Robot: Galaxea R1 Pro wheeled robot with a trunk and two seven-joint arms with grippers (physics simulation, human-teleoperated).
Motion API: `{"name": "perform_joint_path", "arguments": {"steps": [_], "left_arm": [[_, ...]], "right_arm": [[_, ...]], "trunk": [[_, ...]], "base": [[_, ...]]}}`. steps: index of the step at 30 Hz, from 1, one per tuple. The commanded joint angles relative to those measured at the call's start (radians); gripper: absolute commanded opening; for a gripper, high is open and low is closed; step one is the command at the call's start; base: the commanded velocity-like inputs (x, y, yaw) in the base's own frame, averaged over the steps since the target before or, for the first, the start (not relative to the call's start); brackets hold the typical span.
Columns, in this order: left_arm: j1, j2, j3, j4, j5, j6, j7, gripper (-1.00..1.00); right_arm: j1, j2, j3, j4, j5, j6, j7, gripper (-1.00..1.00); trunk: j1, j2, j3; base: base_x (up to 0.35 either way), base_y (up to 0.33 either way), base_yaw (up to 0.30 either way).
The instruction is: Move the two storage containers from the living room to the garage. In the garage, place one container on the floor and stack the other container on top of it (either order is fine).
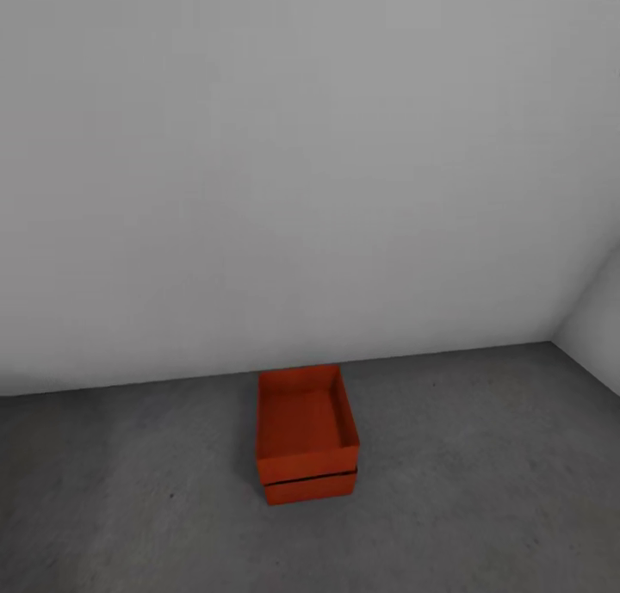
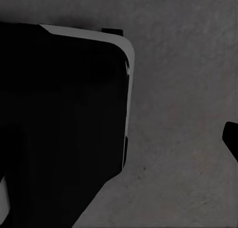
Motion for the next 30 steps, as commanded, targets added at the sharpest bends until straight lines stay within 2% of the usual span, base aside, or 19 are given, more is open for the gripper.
{"name": "perform_joint_path", "arguments": {"steps": [1, 30], "left_arm": [[0.0, 0.0, -0.009, 0.0, 0.008, -0.002, 0.003, 1.0], [0.0, 0.0, -0.008, 0.0, 0.008, -0.002, 0.003, 1.0]], "right_arm": [[-0.001, 0.001, 0.008, 0.003, -0.007, -0.006, 0.0, 1.0], [-0.001, -0.001, 0.007, 0.003, -0.007, -0.015, -0.001, 1.0]], "trunk": [[0.0, -0.001, 0.0], [0.0, -0.001, 0.047]], "base": [[0.0, 0.0, 0.0], [0.0, 0.0, 0.0]]}}
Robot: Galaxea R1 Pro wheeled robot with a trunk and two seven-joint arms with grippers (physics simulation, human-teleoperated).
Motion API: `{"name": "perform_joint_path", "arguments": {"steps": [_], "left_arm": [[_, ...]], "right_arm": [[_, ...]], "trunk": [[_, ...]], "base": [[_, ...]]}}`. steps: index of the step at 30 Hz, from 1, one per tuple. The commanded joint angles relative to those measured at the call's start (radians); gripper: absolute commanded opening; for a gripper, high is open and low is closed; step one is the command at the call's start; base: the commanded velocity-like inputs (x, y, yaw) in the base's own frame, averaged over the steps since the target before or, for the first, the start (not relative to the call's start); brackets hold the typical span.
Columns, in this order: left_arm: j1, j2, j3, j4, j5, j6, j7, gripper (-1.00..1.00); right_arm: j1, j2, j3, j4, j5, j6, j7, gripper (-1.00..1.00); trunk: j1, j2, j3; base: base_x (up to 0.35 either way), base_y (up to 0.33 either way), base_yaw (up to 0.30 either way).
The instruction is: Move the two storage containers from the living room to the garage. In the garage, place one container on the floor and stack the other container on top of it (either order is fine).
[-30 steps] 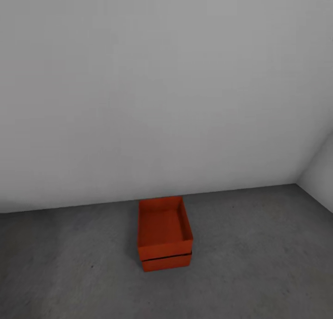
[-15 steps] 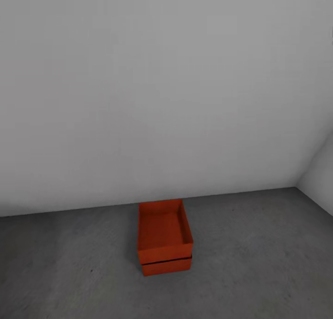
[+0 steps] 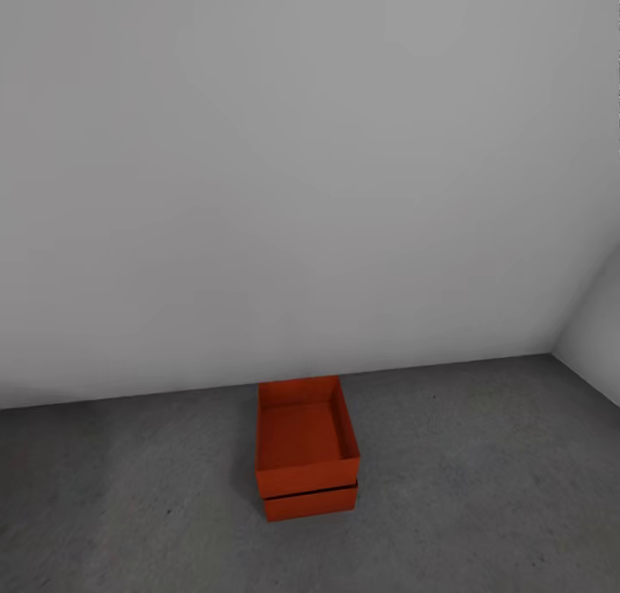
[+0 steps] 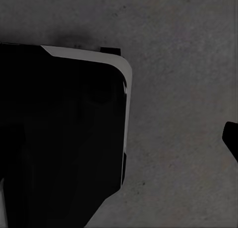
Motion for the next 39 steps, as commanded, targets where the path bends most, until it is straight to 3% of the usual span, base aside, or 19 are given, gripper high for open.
{"name": "perform_joint_path", "arguments": {"steps": [1, 39], "left_arm": [[0.0, 0.0, -0.008, 0.0, 0.008, -0.002, 0.003, 1.0], [0.014, -0.003, -0.013, 0.009, 0.02, -0.024, 0.003, 1.0]], "right_arm": [[-0.001, 0.001, 0.009, 0.003, -0.007, -0.005, -0.001, 1.0], [-0.001, 0.0, 0.007, 0.003, -0.016, -0.006, 0.002, 1.0]], "trunk": [[0.0, -0.001, 0.0], [0.0, -0.001, 0.062]], "base": [[0.0, 0.0, 0.0], [0.0, 0.0, 0.0]]}}
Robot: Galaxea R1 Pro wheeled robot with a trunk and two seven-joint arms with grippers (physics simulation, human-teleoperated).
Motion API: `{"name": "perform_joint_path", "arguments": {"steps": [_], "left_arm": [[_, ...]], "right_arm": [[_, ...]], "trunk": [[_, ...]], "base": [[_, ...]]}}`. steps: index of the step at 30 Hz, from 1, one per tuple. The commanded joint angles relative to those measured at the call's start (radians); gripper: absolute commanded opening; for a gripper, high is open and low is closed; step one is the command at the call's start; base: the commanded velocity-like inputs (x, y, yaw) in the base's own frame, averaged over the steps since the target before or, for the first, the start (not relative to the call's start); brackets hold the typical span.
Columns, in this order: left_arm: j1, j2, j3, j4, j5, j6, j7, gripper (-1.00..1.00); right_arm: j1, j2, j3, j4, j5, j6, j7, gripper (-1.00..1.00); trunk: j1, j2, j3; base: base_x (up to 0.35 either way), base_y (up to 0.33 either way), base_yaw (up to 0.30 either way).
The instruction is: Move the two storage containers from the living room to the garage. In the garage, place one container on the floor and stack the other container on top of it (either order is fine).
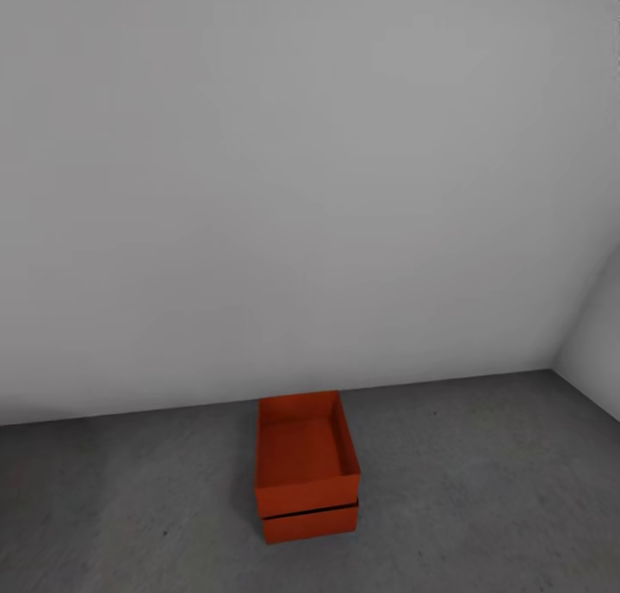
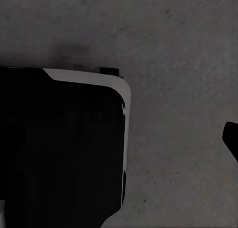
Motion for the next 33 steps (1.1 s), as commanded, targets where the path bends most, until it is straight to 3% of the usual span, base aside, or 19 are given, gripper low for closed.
{"name": "perform_joint_path", "arguments": {"steps": [1, 33], "left_arm": [[0.0, 0.0, -0.008, 0.0, 0.007, -0.002, 0.003, 1.0], [-0.001, 0.003, -0.006, -0.009, -0.005, 0.0, 0.003, 1.0]], "right_arm": [[-0.001, 0.001, 0.008, 0.003, -0.007, -0.005, -0.001, 1.0], [-0.001, -0.001, 0.008, 0.003, -0.005, -0.005, -0.001, 1.0]], "trunk": [[0.0, -0.001, 0.0], [0.0, -0.001, 0.052]], "base": [[0.0, 0.0, 0.0], [0.0, 0.0, 0.0]]}}
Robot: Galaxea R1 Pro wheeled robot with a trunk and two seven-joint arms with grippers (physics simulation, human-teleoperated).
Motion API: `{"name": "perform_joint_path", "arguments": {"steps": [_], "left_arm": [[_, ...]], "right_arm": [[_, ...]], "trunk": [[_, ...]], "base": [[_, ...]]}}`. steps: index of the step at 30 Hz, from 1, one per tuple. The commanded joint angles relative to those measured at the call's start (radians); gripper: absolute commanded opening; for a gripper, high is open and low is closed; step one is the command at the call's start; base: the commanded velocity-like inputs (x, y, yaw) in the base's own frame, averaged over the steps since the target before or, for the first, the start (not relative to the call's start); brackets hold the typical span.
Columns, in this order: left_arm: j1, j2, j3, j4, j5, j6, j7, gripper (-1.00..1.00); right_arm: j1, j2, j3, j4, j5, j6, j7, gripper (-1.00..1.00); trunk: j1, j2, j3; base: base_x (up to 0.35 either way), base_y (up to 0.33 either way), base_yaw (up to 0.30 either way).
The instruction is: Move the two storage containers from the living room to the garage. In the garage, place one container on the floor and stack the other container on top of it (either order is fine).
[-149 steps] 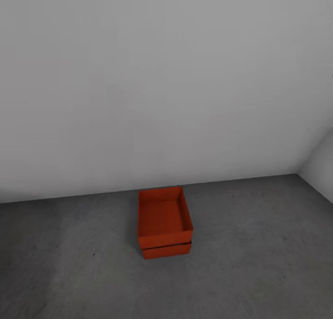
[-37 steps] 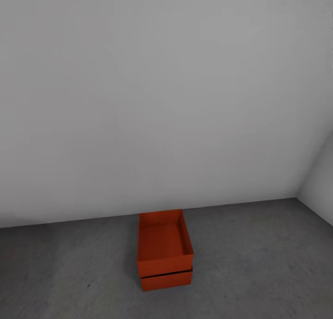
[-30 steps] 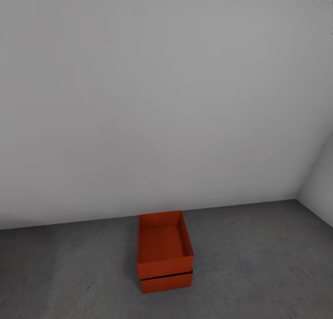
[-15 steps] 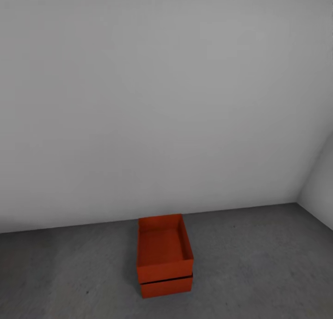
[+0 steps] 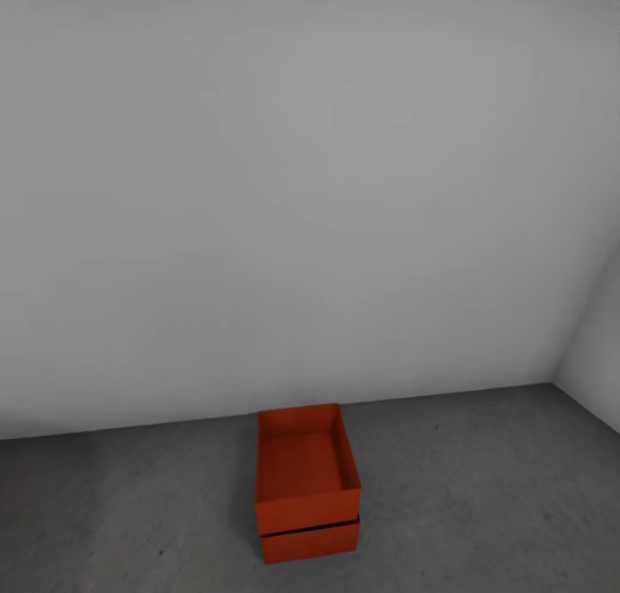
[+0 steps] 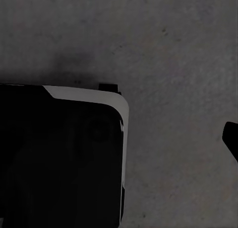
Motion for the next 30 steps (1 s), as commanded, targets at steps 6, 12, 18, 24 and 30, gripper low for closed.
{"name": "perform_joint_path", "arguments": {"steps": [6, 12, 18, 24, 30], "left_arm": [[-0.001, 0.0, -0.01, 0.0, 0.008, -0.002, 0.003, 1.0], [0.0, 0.0, -0.011, 0.0, 0.007, -0.002, 0.003, 1.0], [0.0, 0.0, -0.009, 0.0, 0.008, -0.002, 0.003, 1.0], [0.0, 0.0, -0.011, 0.0, 0.008, -0.002, 0.003, 1.0], [0.0, 0.0, -0.01, 0.0, 0.008, -0.002, 0.003, 1.0]], "right_arm": [[-0.001, 0.001, 0.008, 0.003, -0.007, -0.005, -0.001, 1.0], [-0.001, 0.001, 0.009, 0.003, -0.004, -0.005, 0.0, 1.0], [-0.001, 0.002, 0.009, 0.003, -0.004, -0.006, -0.001, 1.0], [-0.001, 0.002, 0.008, 0.003, -0.004, -0.005, -0.001, 1.0], [-0.001, 0.002, 0.008, 0.003, -0.005, -0.006, -0.001, 1.0]], "trunk": [[0.0, -0.001, 0.008], [0.0, -0.001, 0.018], [0.0, -0.001, 0.028], [0.0, -0.001, 0.037], [0.0, -0.001, 0.047]], "base": [[0.0, 0.0, 0.0], [0.0, 0.0, 0.0], [0.0, 0.0, 0.0], [0.0, 0.0, 0.0], [0.0, 0.0, 0.0]]}}
